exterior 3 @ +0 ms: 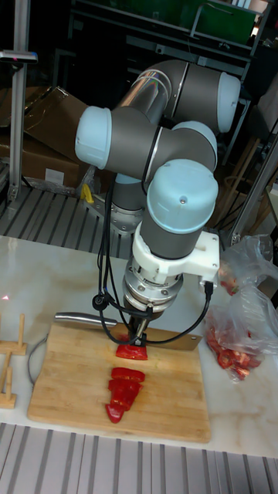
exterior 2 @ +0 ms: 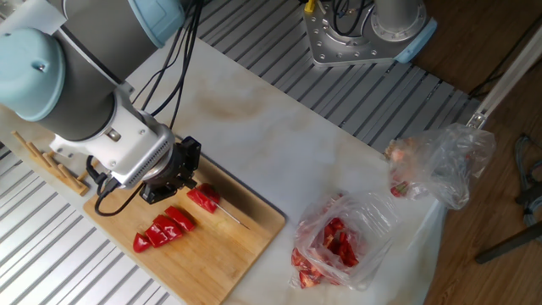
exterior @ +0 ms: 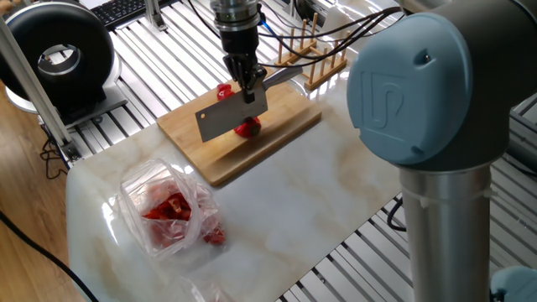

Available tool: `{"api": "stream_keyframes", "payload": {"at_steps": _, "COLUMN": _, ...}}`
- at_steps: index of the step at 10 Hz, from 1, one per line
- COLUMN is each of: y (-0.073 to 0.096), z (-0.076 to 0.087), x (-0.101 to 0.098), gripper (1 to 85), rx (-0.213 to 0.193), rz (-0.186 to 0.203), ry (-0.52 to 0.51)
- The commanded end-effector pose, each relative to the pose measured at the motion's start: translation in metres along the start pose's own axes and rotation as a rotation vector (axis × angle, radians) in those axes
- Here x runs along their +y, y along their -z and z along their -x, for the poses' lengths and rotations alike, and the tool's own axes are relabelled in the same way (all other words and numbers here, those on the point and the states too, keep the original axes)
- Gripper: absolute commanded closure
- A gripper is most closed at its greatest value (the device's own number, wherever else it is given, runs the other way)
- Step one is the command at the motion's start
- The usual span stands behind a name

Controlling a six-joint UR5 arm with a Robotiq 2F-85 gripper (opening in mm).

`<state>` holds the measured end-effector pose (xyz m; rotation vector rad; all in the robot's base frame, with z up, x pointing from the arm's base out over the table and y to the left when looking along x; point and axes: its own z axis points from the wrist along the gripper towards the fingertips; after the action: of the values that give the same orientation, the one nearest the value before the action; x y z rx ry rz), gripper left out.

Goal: Chop the chili peppers

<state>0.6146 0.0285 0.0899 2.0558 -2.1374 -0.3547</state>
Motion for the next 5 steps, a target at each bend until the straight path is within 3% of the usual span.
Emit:
{"api": "stream_keyframes", "payload": {"at_steps": 1, "y": -0.0006, "z": 0.0016, "x": -0.0021, "gripper": 84.3, "rx": -0.007, "rz": -0.005, "ry": -0.002}}
{"api": "stream_keyframes", "payload": {"at_steps": 5, "y": -0.0029, "z": 0.0004, "x": -0.0030, "gripper": 84.3, "rx": -0.002, "rz": -0.005, "ry": 0.002}}
